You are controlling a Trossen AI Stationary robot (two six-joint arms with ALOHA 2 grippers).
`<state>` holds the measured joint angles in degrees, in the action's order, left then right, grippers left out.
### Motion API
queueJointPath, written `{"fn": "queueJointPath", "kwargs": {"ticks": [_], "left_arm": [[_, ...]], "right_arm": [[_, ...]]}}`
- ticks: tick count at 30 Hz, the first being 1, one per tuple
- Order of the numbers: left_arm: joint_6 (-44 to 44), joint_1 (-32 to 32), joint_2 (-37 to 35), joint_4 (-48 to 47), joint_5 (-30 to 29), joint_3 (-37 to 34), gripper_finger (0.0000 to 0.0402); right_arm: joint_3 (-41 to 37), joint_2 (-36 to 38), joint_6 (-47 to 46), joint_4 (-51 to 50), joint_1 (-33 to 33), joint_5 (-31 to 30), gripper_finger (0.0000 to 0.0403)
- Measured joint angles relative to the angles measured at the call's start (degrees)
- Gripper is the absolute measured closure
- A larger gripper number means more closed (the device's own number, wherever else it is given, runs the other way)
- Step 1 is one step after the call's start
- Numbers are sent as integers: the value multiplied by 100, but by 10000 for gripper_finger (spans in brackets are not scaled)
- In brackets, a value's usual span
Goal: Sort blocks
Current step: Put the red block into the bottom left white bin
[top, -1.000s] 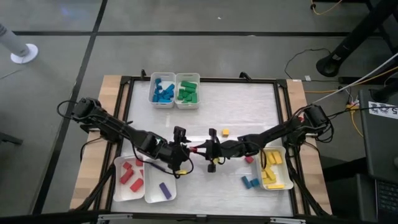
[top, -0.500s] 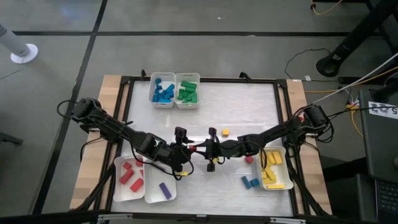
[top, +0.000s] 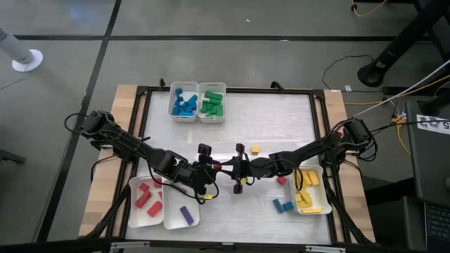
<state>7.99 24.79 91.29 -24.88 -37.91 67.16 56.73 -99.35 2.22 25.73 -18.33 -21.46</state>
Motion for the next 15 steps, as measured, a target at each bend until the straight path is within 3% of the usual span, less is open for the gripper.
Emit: {"fn": "queueJointPath", "kwargs": {"ticks": [7, 15], "left_arm": [[34, 1, 0, -21, 0, 0, 312], [50, -1, 0, -15, -4, 0, 316]], "right_arm": [[0, 2, 7, -25, 0, -31, 324], [0, 2, 7, -23, -2, -106, 324]]}}
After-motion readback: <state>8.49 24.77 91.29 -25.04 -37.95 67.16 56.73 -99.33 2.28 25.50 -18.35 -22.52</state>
